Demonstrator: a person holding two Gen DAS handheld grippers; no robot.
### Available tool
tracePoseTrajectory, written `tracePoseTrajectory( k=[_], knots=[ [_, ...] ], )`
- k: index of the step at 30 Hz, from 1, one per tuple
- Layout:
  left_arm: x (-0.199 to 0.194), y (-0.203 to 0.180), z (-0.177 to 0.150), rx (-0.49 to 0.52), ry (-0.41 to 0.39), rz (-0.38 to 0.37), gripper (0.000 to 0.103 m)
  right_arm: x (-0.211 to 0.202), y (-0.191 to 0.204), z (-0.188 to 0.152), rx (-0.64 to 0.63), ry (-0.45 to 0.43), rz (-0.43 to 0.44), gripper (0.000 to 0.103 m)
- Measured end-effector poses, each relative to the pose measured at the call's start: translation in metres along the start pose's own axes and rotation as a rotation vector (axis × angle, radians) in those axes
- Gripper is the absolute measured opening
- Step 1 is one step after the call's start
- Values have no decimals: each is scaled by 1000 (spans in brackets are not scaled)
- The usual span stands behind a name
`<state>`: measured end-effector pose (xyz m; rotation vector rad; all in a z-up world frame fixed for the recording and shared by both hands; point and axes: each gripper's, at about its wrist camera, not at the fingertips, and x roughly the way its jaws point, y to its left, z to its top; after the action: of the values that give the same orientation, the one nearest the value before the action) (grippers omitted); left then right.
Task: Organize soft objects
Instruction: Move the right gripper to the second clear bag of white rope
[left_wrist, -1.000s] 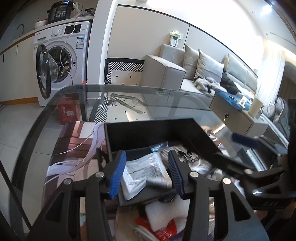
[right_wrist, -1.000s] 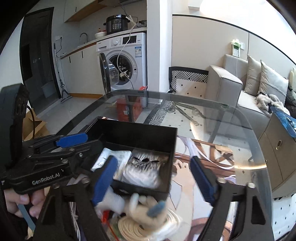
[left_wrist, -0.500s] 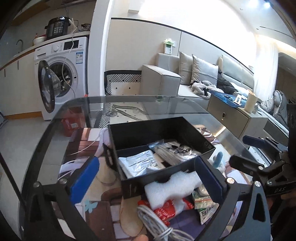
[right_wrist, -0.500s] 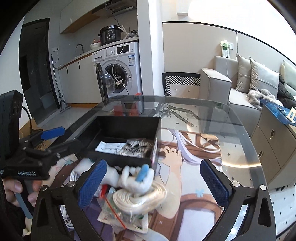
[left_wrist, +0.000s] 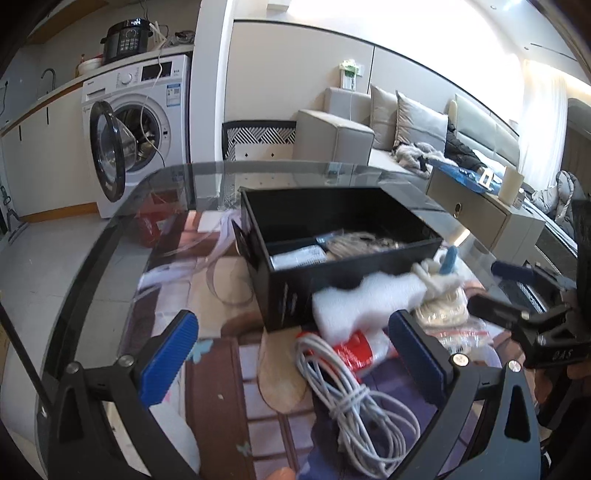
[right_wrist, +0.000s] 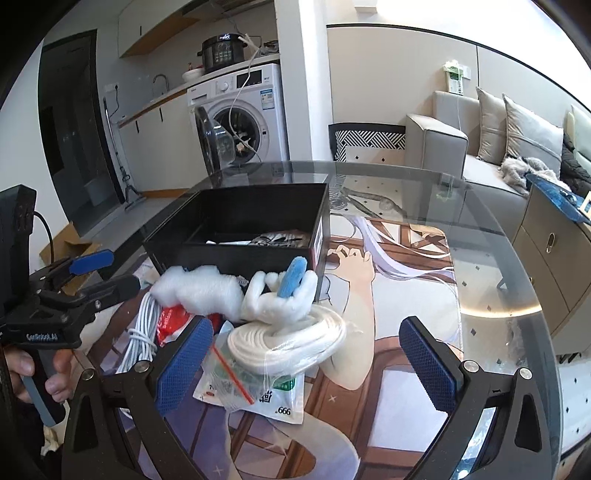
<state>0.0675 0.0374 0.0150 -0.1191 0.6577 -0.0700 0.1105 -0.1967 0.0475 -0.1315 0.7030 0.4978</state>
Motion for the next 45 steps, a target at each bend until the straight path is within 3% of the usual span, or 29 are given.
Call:
tracePoseTrajectory(
  k=[24,40,45],
  knots=[
    [19,-24,-29,17,157,-12,103,36,7,-7,57,106,15,103],
    [24,-21,-29,14,181,-19,103,33,-36,-13,114,181,-95,103],
    [24,-21,-29,14,182,-19,103,35,-35,-11,173,150,-46,103]
  ],
)
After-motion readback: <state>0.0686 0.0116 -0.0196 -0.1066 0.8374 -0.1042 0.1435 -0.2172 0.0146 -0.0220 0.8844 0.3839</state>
